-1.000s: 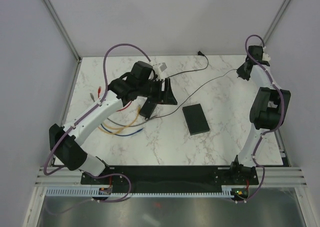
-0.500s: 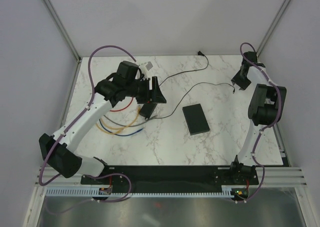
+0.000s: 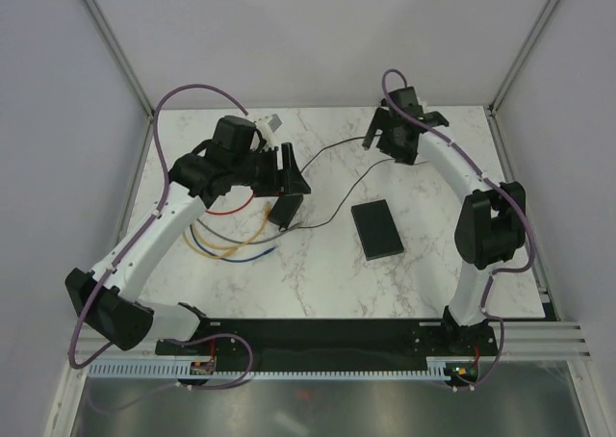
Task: Pull the plug from the switch port
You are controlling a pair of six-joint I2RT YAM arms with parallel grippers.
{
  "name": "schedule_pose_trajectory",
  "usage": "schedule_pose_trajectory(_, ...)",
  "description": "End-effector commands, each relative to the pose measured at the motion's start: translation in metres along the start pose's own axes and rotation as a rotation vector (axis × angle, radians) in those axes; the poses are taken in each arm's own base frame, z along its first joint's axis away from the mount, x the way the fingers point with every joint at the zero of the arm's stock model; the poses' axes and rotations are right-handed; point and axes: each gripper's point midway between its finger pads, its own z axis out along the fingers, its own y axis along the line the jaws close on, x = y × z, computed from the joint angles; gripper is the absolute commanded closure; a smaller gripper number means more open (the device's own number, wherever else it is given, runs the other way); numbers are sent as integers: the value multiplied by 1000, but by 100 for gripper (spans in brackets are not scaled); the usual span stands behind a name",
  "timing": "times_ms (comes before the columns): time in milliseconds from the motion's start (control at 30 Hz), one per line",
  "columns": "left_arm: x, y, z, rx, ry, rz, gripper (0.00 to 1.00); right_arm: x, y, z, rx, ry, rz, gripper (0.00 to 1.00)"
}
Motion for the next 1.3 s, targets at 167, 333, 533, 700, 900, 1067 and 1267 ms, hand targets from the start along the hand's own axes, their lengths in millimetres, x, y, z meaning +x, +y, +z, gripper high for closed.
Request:
schedule_pose_trajectory(167,-32,15,-72,-187,-293,27,27,96,128,-36,-134,74,101,2)
schedule_pose_trajectory(333,-30,28,-94,-256,-364,27,27,153,174,-33,-123,92,7,2)
schedule_pose_trajectory(533,-22,33,-100,-265,-371,29,27,187,202,-22,-82,76,-42,2)
schedule_pose_trajectory(700,-12,39,-100,-271,-362,28,27,220,209,-6,-50,110,-77,2)
schedule_pose_trajectory(900,-8,38,-109,-260,-386,30,27,238,207,9,-11,110,-119,2)
schedule_pose_trajectory(1067,-9,36,-116,-253,-407,30,27,246,217,24,-28,124,-158,2)
schedule_pose_trajectory(1267,-9,38,-118,-256,-412,27,27,246,216,27,-26,119,-174,15)
